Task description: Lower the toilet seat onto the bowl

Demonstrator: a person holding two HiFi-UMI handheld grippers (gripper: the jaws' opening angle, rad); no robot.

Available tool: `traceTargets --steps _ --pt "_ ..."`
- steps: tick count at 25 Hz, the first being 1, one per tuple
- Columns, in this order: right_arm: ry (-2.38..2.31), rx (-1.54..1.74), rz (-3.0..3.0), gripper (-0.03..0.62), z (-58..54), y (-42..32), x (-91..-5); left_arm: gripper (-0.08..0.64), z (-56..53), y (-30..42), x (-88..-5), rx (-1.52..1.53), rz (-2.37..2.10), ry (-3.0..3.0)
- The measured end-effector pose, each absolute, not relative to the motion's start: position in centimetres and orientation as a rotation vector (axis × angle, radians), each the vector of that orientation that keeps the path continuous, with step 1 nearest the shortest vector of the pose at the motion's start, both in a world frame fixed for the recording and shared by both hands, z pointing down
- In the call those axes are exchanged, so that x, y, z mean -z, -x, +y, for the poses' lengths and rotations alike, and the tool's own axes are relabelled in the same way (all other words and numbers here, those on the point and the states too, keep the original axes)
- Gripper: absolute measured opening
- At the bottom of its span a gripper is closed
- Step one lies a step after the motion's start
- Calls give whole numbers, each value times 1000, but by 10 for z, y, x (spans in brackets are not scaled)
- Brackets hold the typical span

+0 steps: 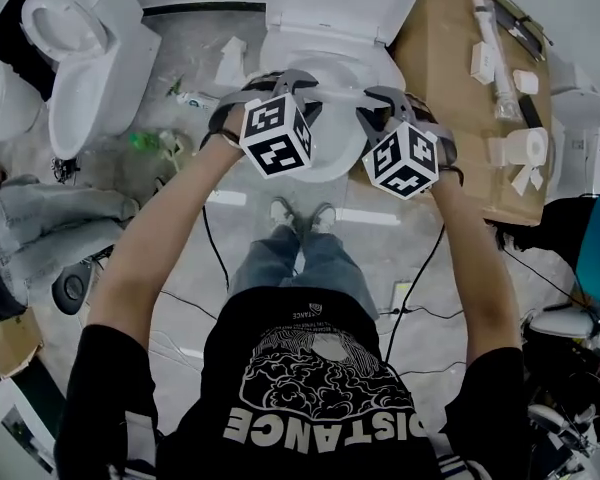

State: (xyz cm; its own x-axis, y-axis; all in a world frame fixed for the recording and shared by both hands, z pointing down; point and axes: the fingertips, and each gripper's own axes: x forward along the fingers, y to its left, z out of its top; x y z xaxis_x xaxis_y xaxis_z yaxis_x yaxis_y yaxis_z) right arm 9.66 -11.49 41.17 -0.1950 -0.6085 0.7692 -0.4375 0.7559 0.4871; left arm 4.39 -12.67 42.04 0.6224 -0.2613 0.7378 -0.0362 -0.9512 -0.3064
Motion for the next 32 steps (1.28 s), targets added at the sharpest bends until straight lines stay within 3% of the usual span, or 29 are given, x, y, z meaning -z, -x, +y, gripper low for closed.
traceTargets --steps 32 --pt "-612 217 -1817 141 -3 -64 -574 144 -15 -11 -578 1395 232 2556"
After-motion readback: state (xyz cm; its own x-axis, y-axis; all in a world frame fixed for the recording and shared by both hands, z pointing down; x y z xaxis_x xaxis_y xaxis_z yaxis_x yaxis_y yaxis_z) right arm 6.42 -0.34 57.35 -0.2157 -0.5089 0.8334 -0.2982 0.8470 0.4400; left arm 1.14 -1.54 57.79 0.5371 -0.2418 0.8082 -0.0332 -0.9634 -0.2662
